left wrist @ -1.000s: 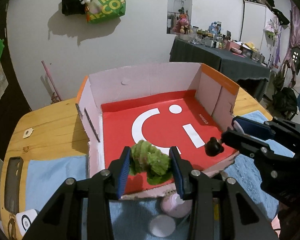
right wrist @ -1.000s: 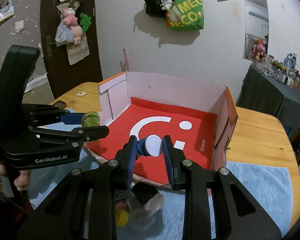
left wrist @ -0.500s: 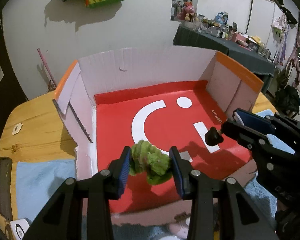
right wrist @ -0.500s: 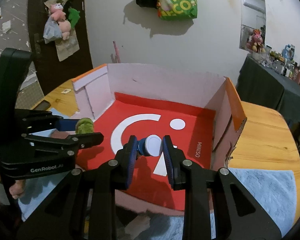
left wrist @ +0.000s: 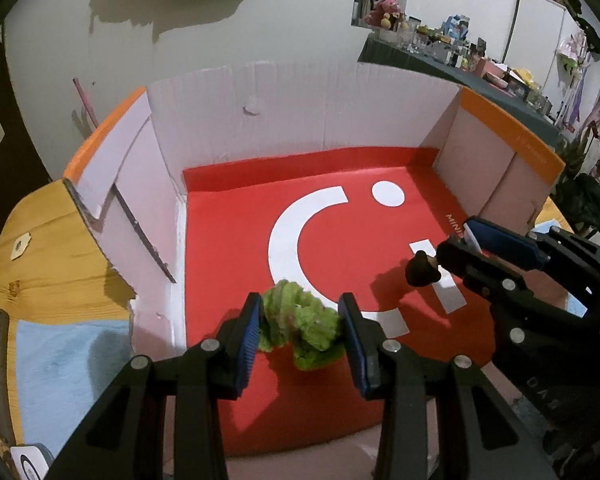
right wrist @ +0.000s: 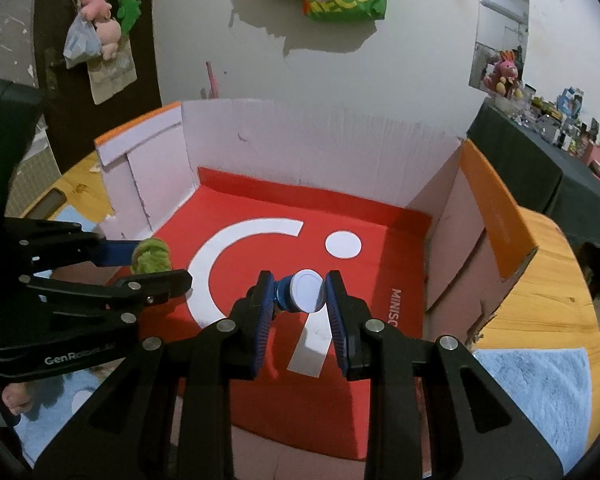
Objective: Organize objects
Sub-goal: 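Carry both items into the red box and lower them onto the floor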
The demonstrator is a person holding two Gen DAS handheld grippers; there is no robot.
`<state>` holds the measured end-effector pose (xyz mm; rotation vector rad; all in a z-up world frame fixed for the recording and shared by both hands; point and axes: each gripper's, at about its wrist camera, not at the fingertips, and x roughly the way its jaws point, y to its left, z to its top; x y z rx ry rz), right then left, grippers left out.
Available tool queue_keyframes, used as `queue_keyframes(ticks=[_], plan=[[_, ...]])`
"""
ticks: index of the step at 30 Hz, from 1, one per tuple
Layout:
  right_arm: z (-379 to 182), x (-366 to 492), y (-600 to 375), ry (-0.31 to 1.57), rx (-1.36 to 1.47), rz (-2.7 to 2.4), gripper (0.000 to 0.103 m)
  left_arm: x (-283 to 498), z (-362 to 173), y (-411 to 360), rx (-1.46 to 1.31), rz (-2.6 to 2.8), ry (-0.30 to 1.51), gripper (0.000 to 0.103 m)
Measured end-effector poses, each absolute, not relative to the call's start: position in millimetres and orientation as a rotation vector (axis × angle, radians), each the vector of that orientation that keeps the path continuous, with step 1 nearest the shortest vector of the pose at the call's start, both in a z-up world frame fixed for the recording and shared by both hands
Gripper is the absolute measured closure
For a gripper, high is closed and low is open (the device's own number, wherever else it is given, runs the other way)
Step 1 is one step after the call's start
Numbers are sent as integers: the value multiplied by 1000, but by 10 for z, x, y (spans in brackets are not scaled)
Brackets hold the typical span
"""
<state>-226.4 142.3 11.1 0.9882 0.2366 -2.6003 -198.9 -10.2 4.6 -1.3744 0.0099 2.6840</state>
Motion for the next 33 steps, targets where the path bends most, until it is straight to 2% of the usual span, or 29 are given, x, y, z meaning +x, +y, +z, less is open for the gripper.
queue_keyframes(ticks=[17,33], plan=[[-140,-2174,1471,199,1140,-2496,78,-2023,-85,-101,-1419,2642,17,62],[-179,-2198,1481,176,1166,-2478,78,-2035,-117,-98,-1416,2637,7,62]])
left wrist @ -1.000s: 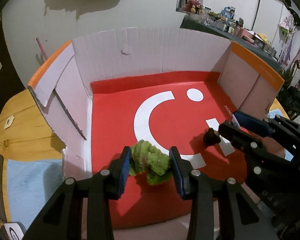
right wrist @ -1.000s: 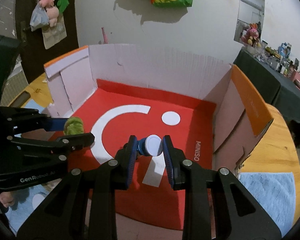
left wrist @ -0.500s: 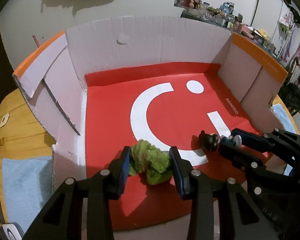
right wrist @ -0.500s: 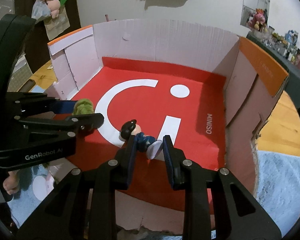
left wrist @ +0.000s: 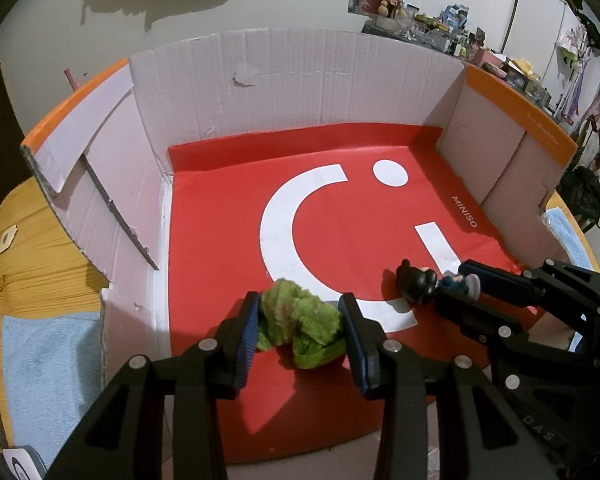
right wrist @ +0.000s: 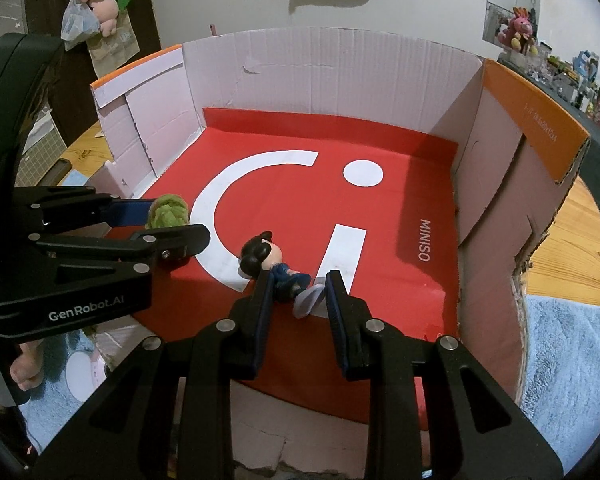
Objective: Organize objects
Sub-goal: 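Carry both items into the red box and lower them onto the floor, then open both grippers to release the plush and figurine, then withdraw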
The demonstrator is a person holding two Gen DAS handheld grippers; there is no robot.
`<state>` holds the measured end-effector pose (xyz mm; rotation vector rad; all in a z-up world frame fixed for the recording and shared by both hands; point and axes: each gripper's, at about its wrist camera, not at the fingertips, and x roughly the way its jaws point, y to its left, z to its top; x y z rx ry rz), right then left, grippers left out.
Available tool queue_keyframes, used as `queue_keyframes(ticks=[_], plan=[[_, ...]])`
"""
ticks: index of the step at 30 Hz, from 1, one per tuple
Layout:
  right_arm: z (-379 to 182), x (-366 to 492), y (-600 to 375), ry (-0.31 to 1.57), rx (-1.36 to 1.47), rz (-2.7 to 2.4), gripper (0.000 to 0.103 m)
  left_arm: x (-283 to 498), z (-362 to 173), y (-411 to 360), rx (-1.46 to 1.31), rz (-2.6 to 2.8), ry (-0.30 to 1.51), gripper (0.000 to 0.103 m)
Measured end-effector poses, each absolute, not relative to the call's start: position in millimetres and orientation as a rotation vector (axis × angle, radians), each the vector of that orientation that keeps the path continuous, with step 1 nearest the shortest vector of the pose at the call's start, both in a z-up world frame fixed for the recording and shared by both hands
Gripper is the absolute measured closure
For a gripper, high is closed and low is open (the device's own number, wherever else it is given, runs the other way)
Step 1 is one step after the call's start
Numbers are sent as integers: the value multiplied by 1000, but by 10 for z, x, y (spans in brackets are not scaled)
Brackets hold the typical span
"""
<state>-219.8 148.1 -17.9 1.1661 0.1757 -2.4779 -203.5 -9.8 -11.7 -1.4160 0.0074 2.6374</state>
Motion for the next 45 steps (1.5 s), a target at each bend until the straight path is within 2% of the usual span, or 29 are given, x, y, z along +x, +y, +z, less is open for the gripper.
queue_keyframes(ticks=[11,20,33,36,39,40,41,45], plan=[[-173,-2200,1482,163,1171,-2473,77,-2048,-128,-92,-1409,2643,4,62],[-168,-2193,1481,165,1170,-2472,77,-2045,-116,-81,-1415,2656,26,58],[-103,-2135,1478,171,1151,-2482,77,-1929,0,-100,-1377,2707,53,43],[-82,-2117,1496,175,1153,-2487,76,-1897,19,-122,-1378,2712,46,42],[-60,-2087,1516,165,1146,-2492,69,-1847,51,-146,-1374,2721,22,42],[-52,-2077,1522,156,1141,-2495,57,-1832,57,-149,-1374,2721,20,42],[-38,-2056,1529,149,1130,-2499,51,-1813,62,-149,-1373,2721,21,42],[6,-1991,1528,156,1112,-2501,51,-1708,104,-155,-1359,2737,27,36]])
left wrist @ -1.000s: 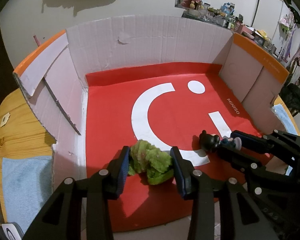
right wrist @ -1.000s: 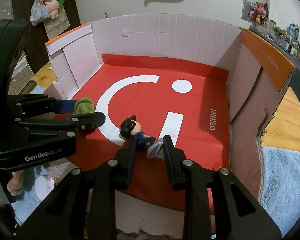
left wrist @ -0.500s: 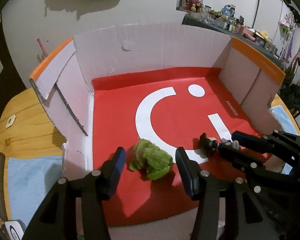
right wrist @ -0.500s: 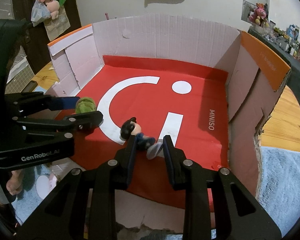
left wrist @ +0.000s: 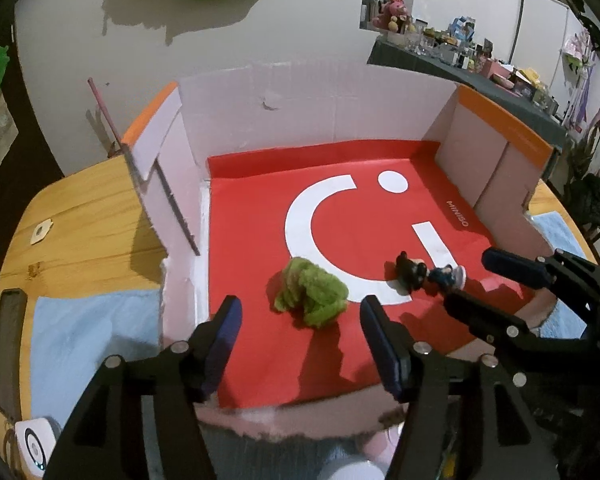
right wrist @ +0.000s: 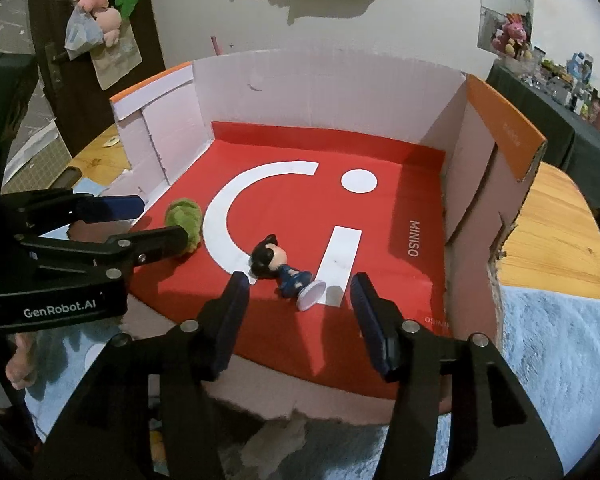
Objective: Organize objects
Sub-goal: 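Open both grippers to release the plush and figurine, then withdraw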
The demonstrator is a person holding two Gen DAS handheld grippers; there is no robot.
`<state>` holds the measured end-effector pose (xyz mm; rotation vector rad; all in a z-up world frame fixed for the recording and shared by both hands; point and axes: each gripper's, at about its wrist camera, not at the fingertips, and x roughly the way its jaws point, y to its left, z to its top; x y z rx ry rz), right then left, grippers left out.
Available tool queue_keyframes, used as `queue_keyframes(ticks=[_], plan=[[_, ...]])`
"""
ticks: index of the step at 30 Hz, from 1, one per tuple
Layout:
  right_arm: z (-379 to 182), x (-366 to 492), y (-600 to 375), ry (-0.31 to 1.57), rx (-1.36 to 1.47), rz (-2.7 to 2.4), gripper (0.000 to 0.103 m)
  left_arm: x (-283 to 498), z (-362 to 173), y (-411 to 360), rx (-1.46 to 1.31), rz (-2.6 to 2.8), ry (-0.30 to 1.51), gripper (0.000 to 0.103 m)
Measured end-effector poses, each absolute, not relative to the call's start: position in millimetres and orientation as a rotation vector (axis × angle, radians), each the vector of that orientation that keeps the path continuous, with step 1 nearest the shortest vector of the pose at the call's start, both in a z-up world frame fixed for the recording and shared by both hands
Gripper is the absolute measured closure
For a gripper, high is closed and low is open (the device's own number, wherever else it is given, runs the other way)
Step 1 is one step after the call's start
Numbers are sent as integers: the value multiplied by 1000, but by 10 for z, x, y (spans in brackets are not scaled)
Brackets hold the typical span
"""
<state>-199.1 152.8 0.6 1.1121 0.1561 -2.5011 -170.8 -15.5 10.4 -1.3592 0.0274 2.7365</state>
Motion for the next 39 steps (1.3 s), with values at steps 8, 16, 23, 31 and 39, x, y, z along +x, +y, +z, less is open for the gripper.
queue_keyframes(ticks=[8,16,23,31,39], plan=[[100,-1846,1539,146,1070,-2510,51,-1531,148,-137,-1335,2751,28,26],[154,-1654,1571,173,1050,-2531,42,-1402,178,-101,-1295,2761,20,17],[216,-1516,1627,159,1032,-2553,36,-1301,187,-124,-1277,2764,-22,17],[251,-1388,1624,172,1012,-2578,32,-1189,224,-125,-1250,2787,-44,12],[251,-1290,1644,167,1014,-2580,29,-1092,238,-104,-1235,2795,-36,8]])
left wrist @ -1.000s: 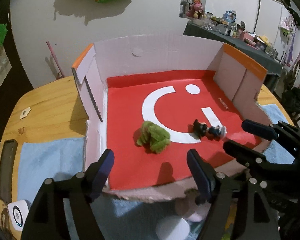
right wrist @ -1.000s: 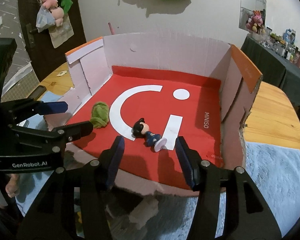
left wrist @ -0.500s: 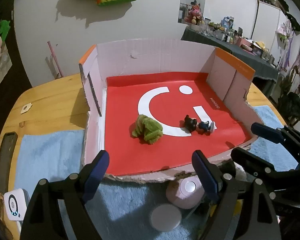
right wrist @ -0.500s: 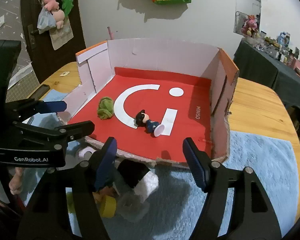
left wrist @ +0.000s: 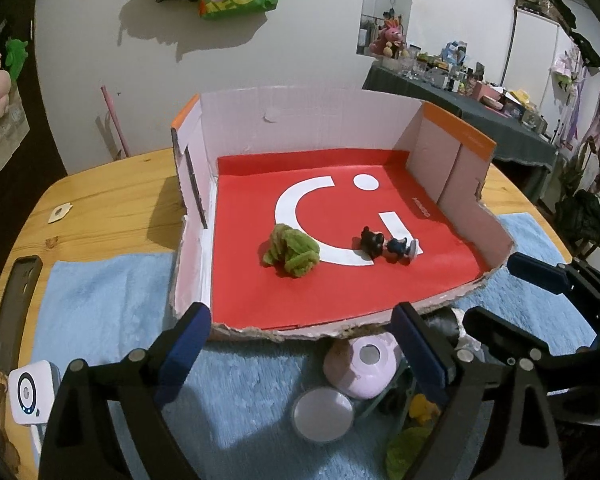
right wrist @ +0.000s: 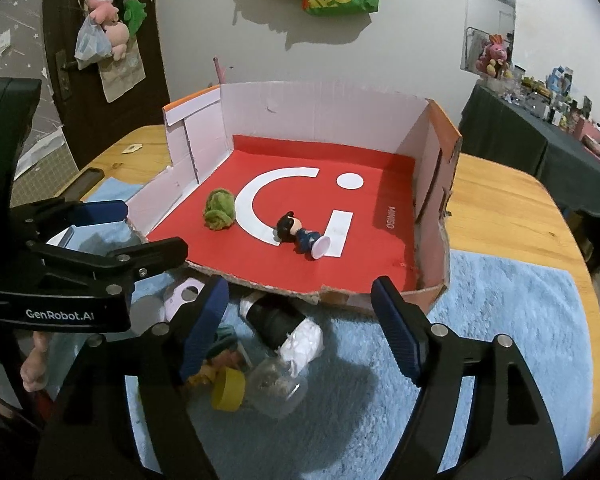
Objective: Organize objects
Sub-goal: 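Open both grippers to release the plush and figurine, then withdraw, then move both grippers back over the remaining items on the rug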
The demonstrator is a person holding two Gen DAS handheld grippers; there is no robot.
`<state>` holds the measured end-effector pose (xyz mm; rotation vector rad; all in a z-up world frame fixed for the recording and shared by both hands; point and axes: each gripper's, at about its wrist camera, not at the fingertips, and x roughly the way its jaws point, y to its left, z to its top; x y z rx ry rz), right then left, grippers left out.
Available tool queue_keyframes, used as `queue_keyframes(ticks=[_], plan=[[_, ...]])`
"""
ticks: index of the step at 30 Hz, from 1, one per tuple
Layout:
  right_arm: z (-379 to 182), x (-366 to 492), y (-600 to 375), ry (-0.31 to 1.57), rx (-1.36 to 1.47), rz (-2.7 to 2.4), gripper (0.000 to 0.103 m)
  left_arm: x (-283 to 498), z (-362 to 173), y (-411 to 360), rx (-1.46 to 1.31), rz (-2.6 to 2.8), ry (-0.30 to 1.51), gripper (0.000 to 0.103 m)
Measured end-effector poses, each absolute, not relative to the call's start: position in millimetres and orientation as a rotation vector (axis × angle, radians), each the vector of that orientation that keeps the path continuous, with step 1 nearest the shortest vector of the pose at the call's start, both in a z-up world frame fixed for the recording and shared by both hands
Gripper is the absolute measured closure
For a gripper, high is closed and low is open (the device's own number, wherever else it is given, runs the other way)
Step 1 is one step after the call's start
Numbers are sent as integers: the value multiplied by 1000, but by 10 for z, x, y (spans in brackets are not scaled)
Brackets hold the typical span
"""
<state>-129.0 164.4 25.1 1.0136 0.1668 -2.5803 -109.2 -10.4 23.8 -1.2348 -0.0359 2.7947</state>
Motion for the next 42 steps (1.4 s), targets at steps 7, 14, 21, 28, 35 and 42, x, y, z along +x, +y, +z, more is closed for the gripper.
queue_keyframes(ticks=[7,14,21,28,35,42], plan=[[279,-1193,1681,155,996,-2589,22,-998,263,-93,-1208,2802,-34,2],[282,-1114,1694,163,984,-2590,10,-929,239,-70,-1221,2798,-18,0],[288,-1051,1743,149,979,-2593,8,-876,189,-100,-1242,2788,-22,0],[265,-986,1766,155,984,-2593,6,-838,154,-139,-1262,2780,-45,0],[206,-925,1780,165,1002,-2582,6,-800,124,-132,-1274,2776,-33,0],[148,-892,1771,178,1017,-2571,6,-765,63,-122,-1291,2764,-34,0]])
